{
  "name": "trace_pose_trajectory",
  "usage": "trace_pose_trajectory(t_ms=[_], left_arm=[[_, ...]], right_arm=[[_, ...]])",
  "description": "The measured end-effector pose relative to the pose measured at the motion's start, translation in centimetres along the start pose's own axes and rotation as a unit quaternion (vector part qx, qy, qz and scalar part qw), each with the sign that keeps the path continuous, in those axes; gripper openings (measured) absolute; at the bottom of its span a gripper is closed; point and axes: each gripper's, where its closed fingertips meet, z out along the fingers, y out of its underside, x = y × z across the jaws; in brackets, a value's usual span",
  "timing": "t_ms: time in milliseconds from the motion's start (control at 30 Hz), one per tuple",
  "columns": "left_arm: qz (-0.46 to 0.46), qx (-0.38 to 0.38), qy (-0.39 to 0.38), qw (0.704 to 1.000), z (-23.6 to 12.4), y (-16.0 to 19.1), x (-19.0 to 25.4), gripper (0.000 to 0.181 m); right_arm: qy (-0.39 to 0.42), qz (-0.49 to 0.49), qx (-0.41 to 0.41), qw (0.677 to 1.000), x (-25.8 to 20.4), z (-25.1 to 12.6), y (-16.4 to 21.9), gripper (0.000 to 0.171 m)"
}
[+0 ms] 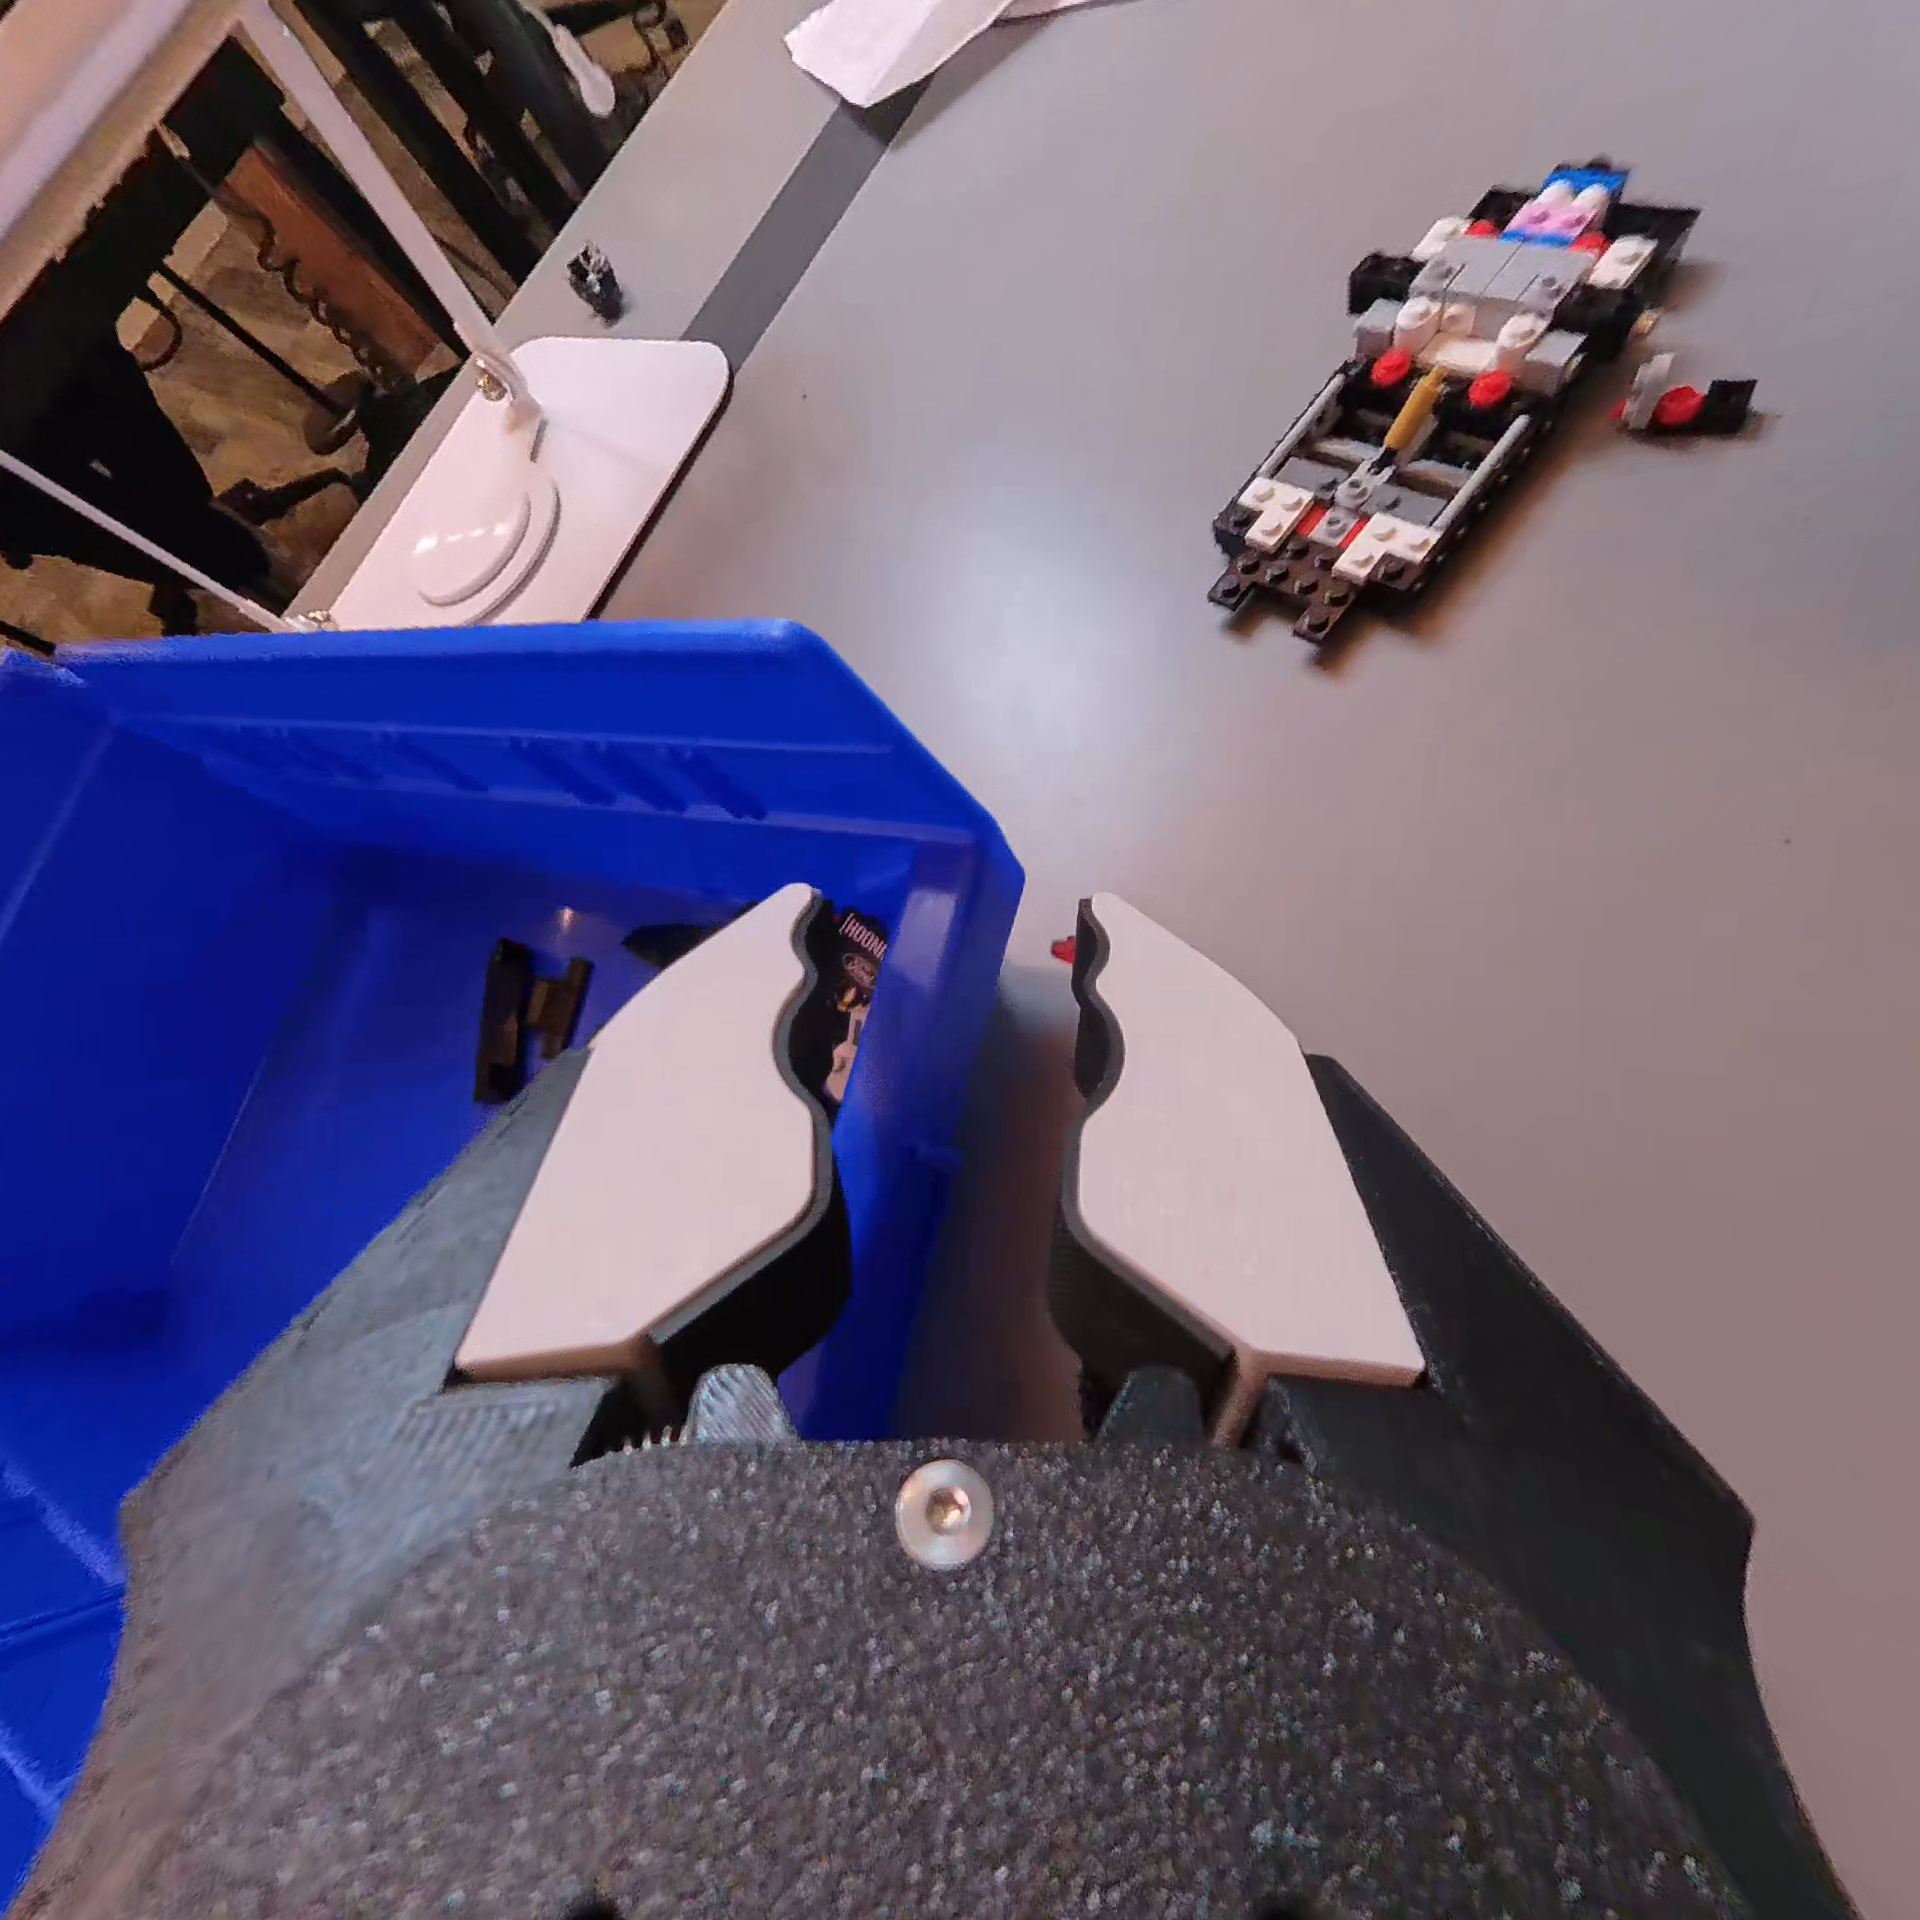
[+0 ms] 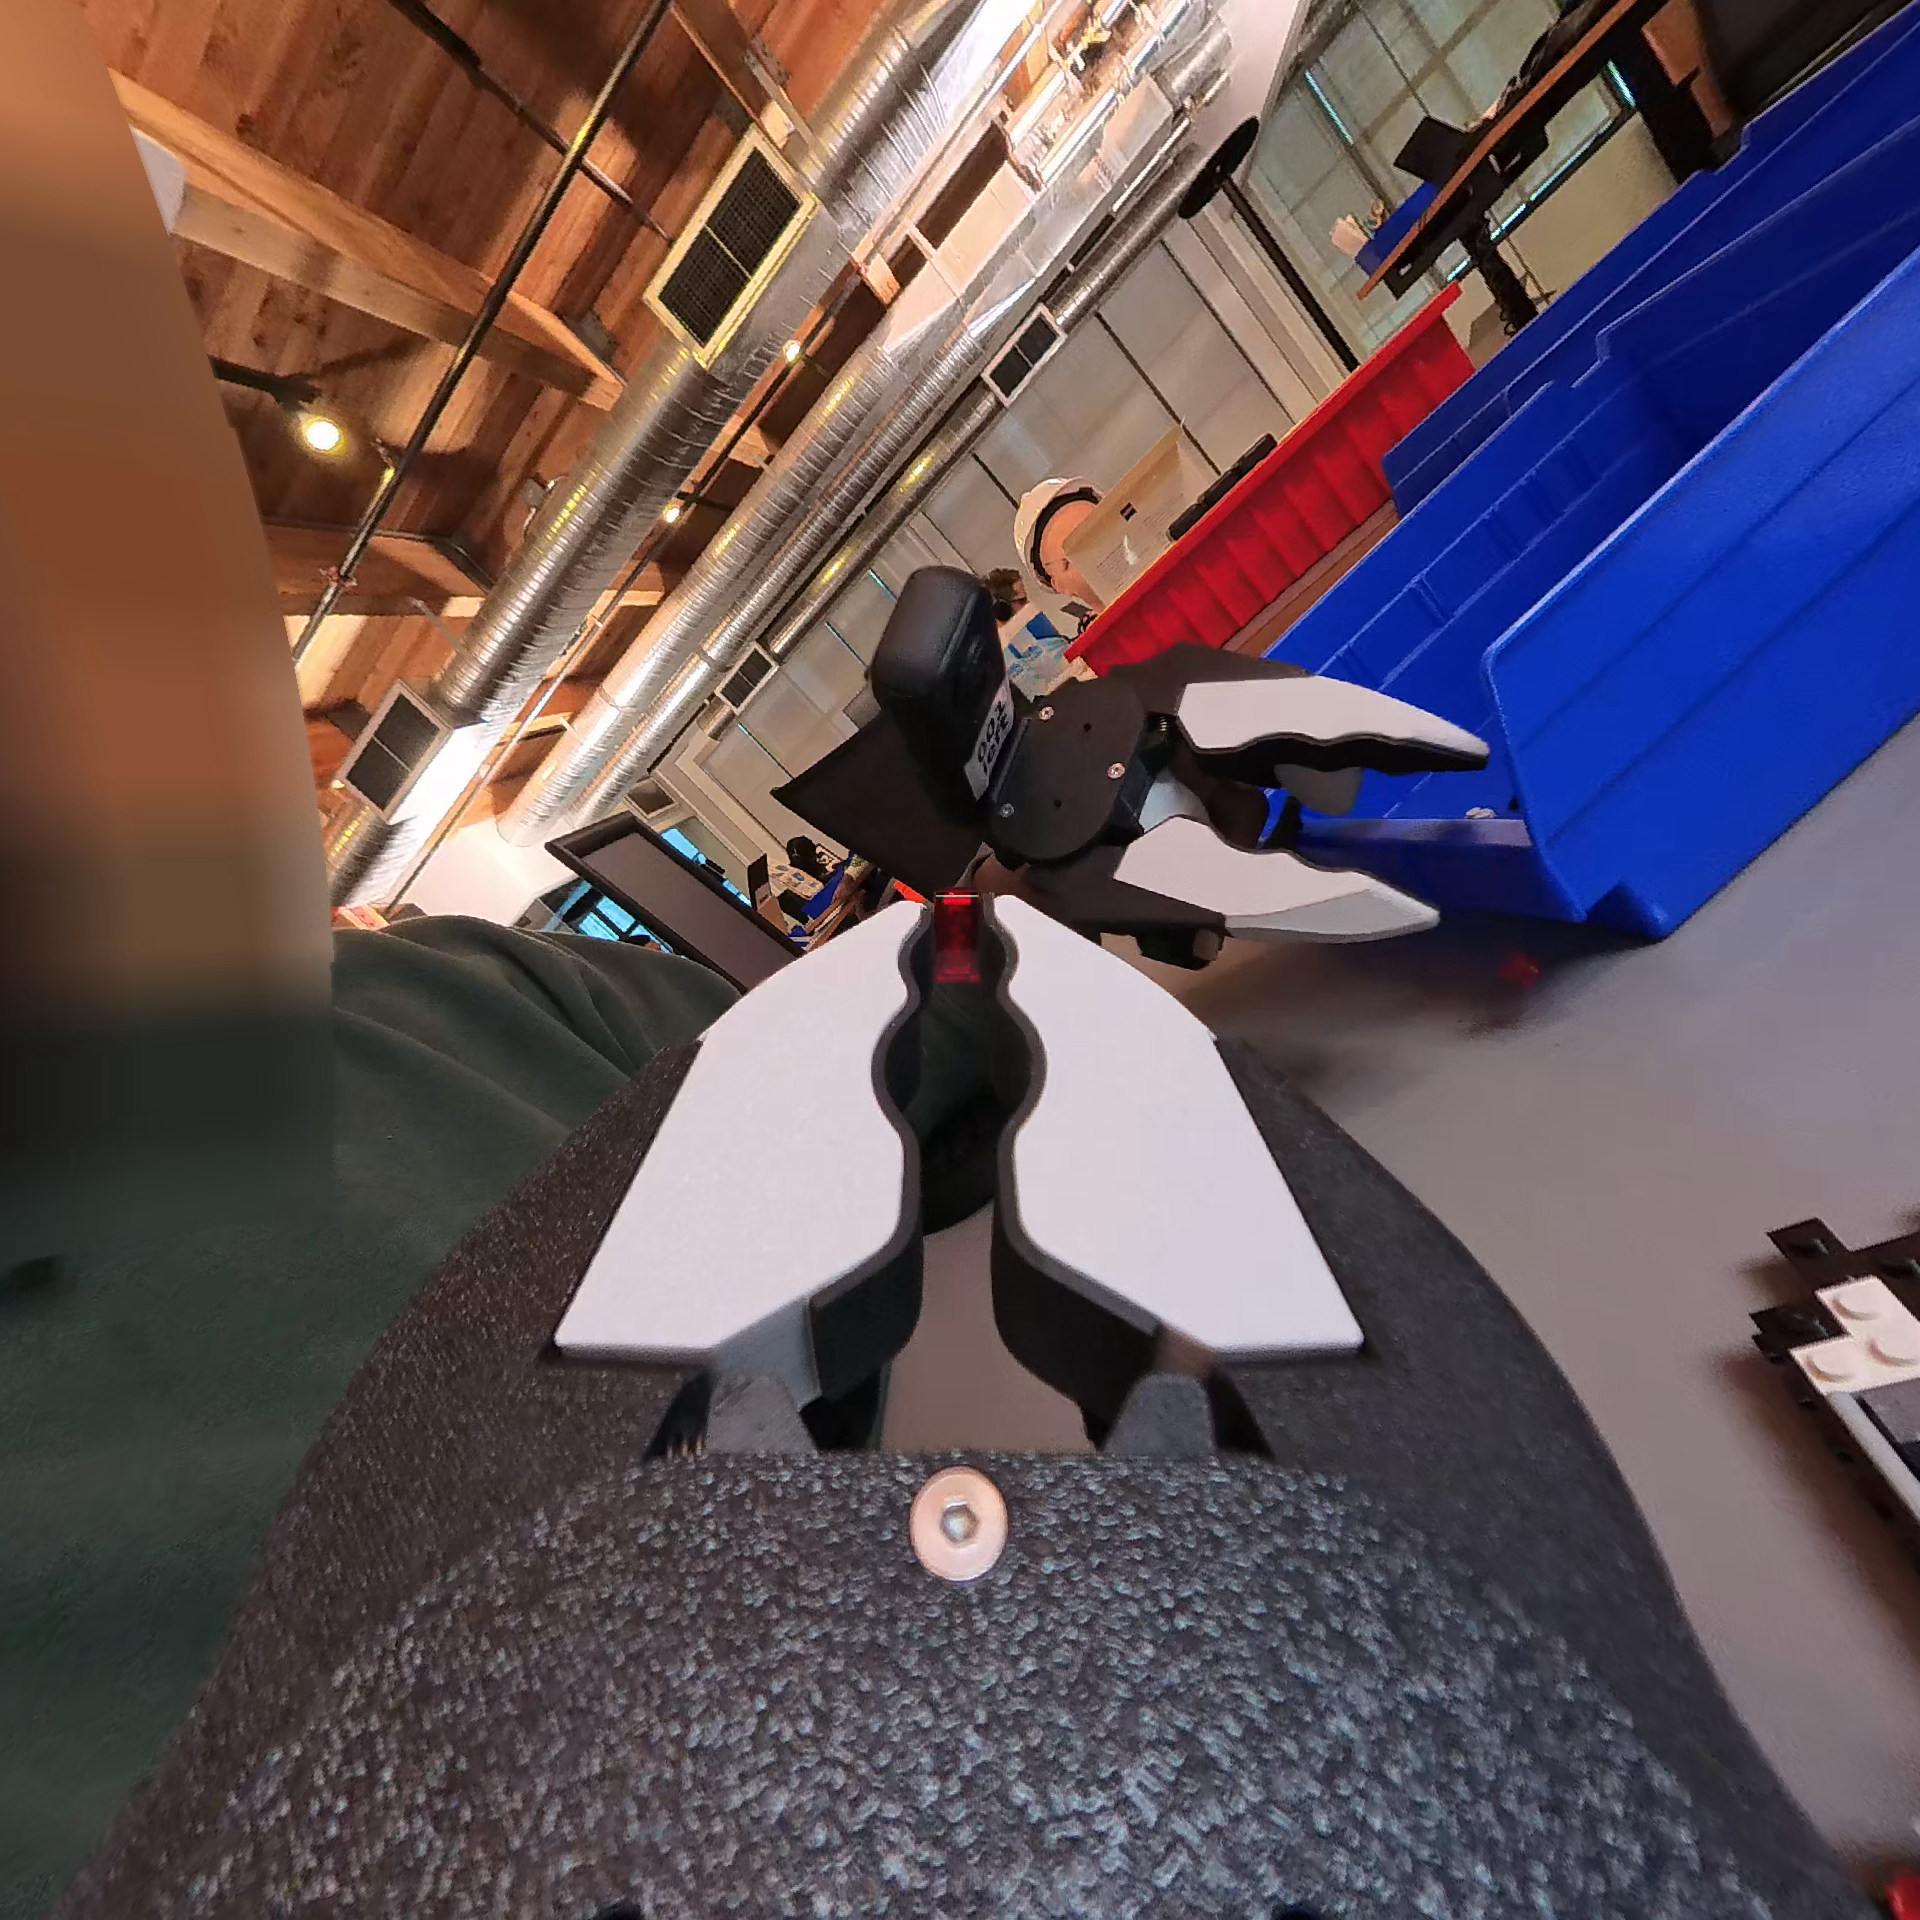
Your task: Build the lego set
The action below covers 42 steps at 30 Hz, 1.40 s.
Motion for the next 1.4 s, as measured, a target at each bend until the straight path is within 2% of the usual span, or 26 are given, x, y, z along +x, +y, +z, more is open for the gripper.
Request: trace_pose_trajectory(t_ms=[100,200,267,333,400,467,533,667,767,867,1000,1033,1100,1167,1267,1333,1400], left_arm=[[0.031,-0.021,-0.014,0.999,0.2,0.7,0.0,0.041],[0.059,-0.022,-0.001,0.998,-0.3,0.5,0.9,0.028],[0.046,-0.043,0.019,0.998,-0.5,1.0,1.8,0.018],[0.013,-0.091,0.063,0.994,-0.7,2.3,3.5,0.016],[-0.016,-0.137,0.091,0.986,-0.7,3.7,4.6,0.021],[-0.040,-0.153,0.075,0.985,-0.1,4.5,4.2,0.028],[-0.070,-0.138,0.062,0.986,0.6,4.4,3.4,0.029],[-0.120,-0.112,0.026,0.986,2.1,3.8,1.4,0.049],[-0.145,-0.112,0.059,0.981,3.1,3.9,2.3,0.046],[-0.157,-0.106,0.058,0.980,3.6,3.6,2.3,0.037],[-0.164,-0.114,0.067,0.978,3.6,3.7,2.4,0.009],[-0.154,-0.118,0.065,0.979,3.5,3.8,2.4,0.008],[-0.130,-0.114,0.049,0.984,3.2,3.7,1.9,0.007],[-0.123,-0.064,0.026,0.990,2.5,2.0,0.8,0.007],[-0.121,0.004,-0.066,0.990,0.6,-0.4,-3.2,0.007],[-0.120,0.007,-0.121,0.985,0.0,-0.1,-5.5,0.008],[-0.121,-0.029,-0.140,0.982,0.3,1.7,-6.5,0.012]], right_arm=[[0.003,0.000,0.002,1.000,0.1,-0.1,-0.1,0.007],[0.006,-0.001,0.004,1.000,0.2,-0.3,-0.2,0.007],[0.008,0.002,0.004,1.000,0.3,-0.3,-0.2,0.007],[0.009,0.006,0.002,1.000,0.5,-0.3,-0.1,0.007],[0.010,0.008,0.000,1.000,0.6,-0.3,0.0,0.008],[0.012,0.010,-0.002,1.000,0.7,-0.2,0.1,0.007],[0.013,0.012,-0.003,1.000,0.7,-0.2,0.1,0.008],[0.014,0.009,0.000,1.000,0.6,-0.3,0.0,0.008],[0.012,0.006,0.000,1.000,0.4,-0.4,-0.1,0.008],[0.011,0.004,-0.002,1.000,0.3,-0.4,-0.2,0.008],[0.010,0.001,-0.003,1.000,0.2,-0.5,-0.2,0.008],[0.010,0.002,-0.003,1.000,0.2,-0.5,-0.3,0.007],[0.009,0.002,-0.003,1.000,0.1,-0.6,-0.3,0.007],[0.009,0.000,-0.003,1.000,0.1,-0.6,-0.3,0.007],[0.011,-0.002,-0.003,1.000,0.1,-0.6,-0.3,0.007],[0.010,0.000,-0.004,1.000,0.2,-0.5,-0.3,0.007],[0.010,0.002,-0.007,1.000,0.2,-0.5,-0.1,0.008]])
